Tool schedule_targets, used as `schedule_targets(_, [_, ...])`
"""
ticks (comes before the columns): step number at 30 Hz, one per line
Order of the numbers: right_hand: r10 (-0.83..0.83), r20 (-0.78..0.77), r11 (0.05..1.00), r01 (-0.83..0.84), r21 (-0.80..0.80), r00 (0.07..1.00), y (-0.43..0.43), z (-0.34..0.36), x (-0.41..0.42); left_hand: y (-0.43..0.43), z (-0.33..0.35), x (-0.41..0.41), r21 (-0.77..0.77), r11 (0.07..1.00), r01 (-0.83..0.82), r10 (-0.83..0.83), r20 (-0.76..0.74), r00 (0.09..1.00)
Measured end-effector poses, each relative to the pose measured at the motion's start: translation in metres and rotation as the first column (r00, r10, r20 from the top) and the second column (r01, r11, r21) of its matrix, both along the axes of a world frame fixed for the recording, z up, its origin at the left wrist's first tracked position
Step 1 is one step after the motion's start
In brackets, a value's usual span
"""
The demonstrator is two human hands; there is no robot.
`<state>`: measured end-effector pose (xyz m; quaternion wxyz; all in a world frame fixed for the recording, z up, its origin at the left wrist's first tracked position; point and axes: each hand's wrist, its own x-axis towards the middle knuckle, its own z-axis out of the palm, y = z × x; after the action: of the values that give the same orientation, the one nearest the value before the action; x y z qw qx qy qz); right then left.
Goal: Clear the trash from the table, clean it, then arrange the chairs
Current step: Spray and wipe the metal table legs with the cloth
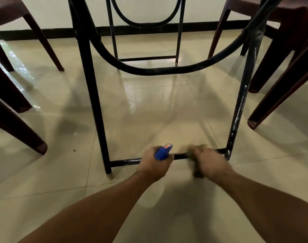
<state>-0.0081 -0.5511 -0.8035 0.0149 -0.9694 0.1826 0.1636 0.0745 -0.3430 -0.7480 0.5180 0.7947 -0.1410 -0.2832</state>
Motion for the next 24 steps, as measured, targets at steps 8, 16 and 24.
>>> schedule_targets(8, [-0.07, -0.009, 0.974, 0.066, -0.218, 0.997, 0.081, -0.005, 0.052, 0.041, -0.001, 0.012, 0.015, 0.998, -0.068, 0.068, 0.004, 0.998])
schedule_targets(16, [-0.231, 0.214, 0.966, 0.251, -0.068, 0.949, 0.05, -0.021, 0.02, 0.088, -0.001, 0.023, 0.062, 0.994, -0.089, 0.088, 0.021, 0.996])
schedule_targets(24, [0.097, 0.136, 0.994, -0.102, 0.025, 0.986, 0.192, -0.02, 0.079, 0.138, -0.005, 0.035, 0.109, 0.992, -0.07, 0.062, 0.072, 0.995])
